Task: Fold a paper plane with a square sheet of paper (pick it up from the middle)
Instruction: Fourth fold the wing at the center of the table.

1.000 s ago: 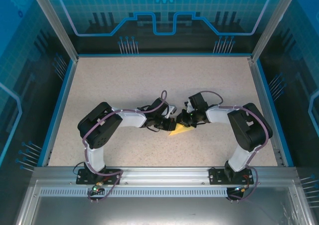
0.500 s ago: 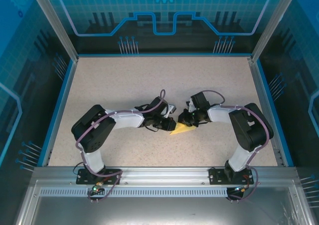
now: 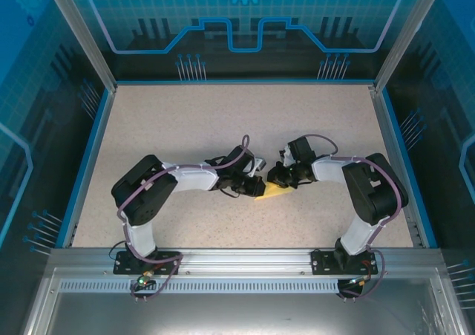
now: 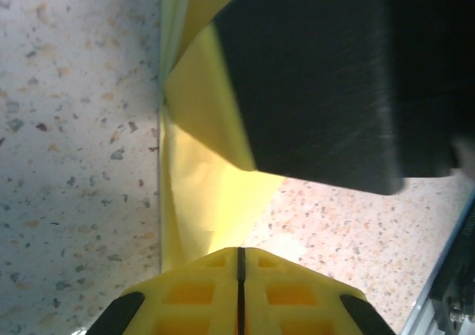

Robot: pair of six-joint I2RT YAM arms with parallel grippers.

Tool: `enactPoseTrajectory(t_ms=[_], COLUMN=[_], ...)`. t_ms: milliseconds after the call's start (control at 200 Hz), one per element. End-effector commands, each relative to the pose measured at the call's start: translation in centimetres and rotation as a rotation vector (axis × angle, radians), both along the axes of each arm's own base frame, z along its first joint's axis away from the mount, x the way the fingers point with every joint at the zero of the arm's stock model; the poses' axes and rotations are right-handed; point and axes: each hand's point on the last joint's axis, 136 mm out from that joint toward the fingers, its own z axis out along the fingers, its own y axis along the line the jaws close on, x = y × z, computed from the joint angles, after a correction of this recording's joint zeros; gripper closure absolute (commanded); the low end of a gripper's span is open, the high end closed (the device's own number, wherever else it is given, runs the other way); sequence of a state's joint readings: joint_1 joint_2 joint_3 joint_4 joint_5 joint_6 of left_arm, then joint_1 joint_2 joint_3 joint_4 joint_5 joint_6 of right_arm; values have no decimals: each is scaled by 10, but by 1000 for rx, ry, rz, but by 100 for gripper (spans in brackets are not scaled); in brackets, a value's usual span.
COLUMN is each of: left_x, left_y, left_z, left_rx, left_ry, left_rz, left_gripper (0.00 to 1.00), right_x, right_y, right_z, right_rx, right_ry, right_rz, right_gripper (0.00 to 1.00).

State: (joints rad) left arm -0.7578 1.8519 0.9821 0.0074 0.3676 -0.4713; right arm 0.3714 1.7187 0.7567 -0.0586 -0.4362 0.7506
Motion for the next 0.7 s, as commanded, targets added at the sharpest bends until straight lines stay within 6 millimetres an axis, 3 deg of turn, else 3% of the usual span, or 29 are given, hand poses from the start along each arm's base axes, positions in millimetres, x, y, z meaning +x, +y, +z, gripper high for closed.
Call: enactPoseTrajectory(t_ms=[0,695], left_x=[-2,-14], left_y=[-4,29], left_z=[-6,-55], left_rx=[-4,181], left_ry=[10,46], left_rz=[-15,-20], left_gripper=[91,94], right_x=[-18,-10], right_y=[-20,-33], right_z=[-25,-20], right_rx=[-73,-100], right_ry=[85,54], right_rz=[-19,-22], right_gripper=[88,87])
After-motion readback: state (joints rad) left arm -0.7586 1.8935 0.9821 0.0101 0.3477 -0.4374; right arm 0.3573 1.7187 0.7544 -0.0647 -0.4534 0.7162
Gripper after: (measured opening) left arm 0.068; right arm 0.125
